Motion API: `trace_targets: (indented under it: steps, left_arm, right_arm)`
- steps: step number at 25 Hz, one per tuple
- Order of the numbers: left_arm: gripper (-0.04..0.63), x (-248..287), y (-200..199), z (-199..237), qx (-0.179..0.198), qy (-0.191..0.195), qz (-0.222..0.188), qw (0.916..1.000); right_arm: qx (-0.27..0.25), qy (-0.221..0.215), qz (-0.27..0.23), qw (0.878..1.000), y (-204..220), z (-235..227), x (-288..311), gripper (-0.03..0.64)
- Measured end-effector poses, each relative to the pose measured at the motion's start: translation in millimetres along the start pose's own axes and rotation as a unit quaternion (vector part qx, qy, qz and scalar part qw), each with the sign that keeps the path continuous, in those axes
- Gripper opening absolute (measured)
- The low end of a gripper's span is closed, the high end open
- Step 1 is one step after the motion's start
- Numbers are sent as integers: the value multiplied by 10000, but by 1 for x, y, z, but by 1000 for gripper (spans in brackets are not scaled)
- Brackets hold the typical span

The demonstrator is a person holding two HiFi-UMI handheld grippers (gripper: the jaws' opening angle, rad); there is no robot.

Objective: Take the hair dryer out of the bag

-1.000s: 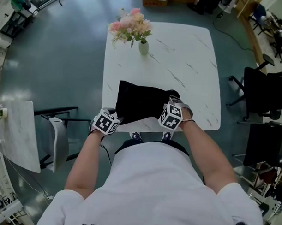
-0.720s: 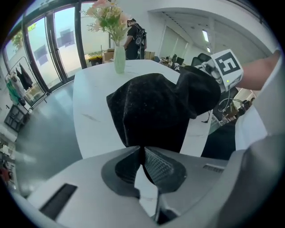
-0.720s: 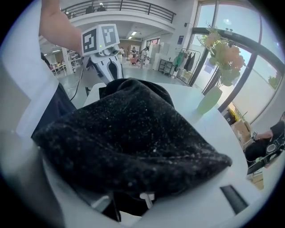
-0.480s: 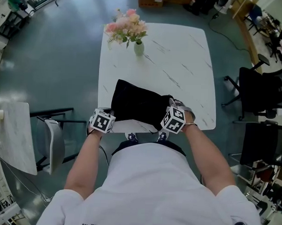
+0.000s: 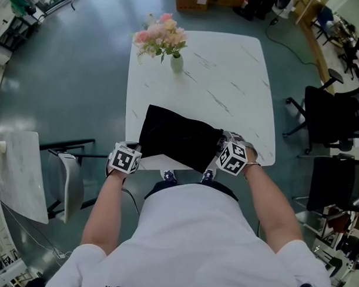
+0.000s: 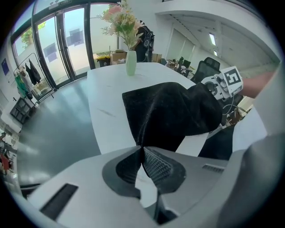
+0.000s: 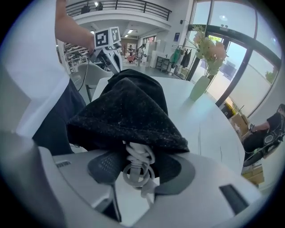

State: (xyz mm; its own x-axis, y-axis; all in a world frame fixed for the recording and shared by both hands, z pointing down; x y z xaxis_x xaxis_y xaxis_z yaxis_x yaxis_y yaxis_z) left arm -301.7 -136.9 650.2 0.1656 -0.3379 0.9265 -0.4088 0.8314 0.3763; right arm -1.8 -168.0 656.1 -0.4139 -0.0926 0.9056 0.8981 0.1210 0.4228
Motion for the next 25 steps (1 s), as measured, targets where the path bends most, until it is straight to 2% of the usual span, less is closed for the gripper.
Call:
trace_targets:
  steps: [5, 7, 9, 10, 12, 14, 17, 19, 22, 25]
  left_arm:
    - [32, -8, 15, -10, -206, 510, 163, 9984]
    - [49, -12, 6, -6, -423, 556, -66, 9975]
    - [121, -19, -14, 3, -639, 527, -461, 9955]
    - [133, -22, -26, 8, -740, 515, -667, 9937]
    - [133, -24, -50, 18, -903, 468, -938, 9904]
    - [133, -15, -71, 29, -969, 338, -1002, 9897]
    - [149, 11, -102, 39, -1038, 207, -988, 9895]
    - [160, 32, -117, 43, -1096, 176, -814, 9905]
    - [166, 58, -121, 47, -1151, 255, -367, 9924]
    - [167, 68, -122, 44, -1066, 388, -177, 9934]
  right_arm:
    - [-380, -120, 62, 9992, 0, -5, 3, 219]
    - [-468, -163, 105, 9987, 0, -7, 4, 219]
    - [-502, -194, 135, 9985, 1, -8, 5, 219]
    - [-508, -202, 143, 9984, 1, -8, 5, 219]
    - [-508, -207, 150, 9984, 1, -7, 5, 221]
    - [-499, -199, 159, 9984, 0, -7, 4, 221]
    - [-461, -148, 158, 9987, 0, -7, 3, 221]
    - [-425, -121, 156, 9989, -1, -7, 4, 222]
    - [-402, -128, 176, 9990, -2, -6, 5, 222]
    - [-418, -115, 187, 9989, -2, -6, 5, 222]
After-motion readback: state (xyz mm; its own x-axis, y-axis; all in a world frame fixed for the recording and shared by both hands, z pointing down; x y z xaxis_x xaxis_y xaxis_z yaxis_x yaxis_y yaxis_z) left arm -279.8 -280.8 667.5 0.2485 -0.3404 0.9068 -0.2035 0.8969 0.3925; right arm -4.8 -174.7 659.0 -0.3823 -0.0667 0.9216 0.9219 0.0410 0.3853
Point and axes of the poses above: the fingertips, and each gripper's own axes: x forward along the fingers, z to its left, y out of its underside, the point moved 2 cm from there along -x, backward along the fingers, and after that the axes turned 7 degrees about -y, right-handed, at the moved point
